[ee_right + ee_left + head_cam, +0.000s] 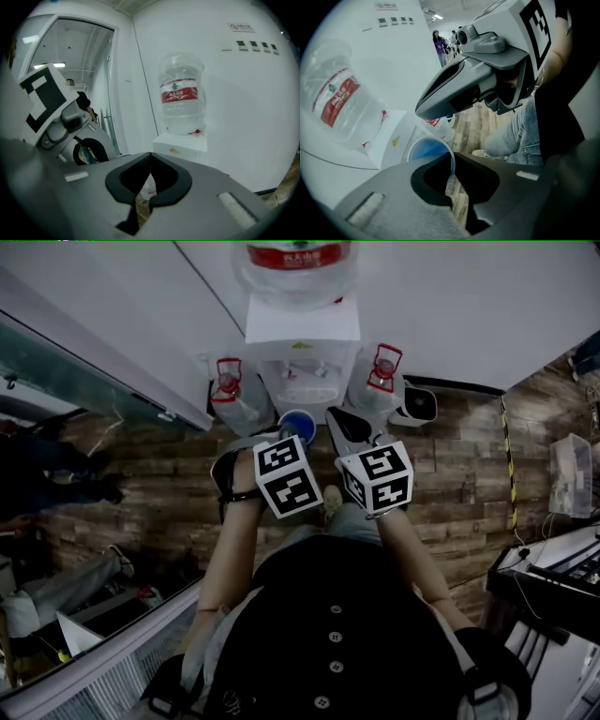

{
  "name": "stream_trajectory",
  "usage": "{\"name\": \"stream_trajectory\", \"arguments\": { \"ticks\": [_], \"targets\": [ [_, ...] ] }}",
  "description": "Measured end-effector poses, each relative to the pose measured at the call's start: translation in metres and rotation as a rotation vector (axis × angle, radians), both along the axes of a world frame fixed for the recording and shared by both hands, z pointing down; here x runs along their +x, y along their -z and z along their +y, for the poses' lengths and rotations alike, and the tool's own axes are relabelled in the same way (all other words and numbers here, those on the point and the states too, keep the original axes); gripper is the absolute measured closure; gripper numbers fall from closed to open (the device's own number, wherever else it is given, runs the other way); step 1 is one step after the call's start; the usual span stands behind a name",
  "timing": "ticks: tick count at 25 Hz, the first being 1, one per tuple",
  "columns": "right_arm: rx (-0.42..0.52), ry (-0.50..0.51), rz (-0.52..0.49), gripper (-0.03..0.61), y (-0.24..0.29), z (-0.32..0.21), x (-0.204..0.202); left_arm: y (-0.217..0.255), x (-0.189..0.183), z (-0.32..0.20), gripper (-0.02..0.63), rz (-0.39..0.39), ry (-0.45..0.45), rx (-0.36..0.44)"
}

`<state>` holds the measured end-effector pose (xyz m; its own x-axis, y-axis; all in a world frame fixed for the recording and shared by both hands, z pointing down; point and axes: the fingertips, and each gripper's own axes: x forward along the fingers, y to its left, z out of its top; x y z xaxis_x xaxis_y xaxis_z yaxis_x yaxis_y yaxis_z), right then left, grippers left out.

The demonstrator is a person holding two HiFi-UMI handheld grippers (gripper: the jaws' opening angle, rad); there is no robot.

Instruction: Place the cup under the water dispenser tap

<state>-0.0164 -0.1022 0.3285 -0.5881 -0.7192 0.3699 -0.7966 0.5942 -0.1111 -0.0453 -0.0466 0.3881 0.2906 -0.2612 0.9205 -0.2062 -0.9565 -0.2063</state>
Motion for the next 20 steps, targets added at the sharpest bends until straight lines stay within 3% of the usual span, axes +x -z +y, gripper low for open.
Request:
{"name": "stream_trajectory", "arguments": {
  "ticks": [10,20],
  "targets": [
    [-0.017,0.077,0.019,0.578,-0.008,-0.05,0.015,-0.003,0.015,-0.054,0.592,-0.001,0.076,0.001],
    [-0.075,0.089,0.017,0.578,-0.031,-0.071,0.032,-0.017,0.028,-0.079,0.592,-0.017,0.087,-0.035]
  ]
}}
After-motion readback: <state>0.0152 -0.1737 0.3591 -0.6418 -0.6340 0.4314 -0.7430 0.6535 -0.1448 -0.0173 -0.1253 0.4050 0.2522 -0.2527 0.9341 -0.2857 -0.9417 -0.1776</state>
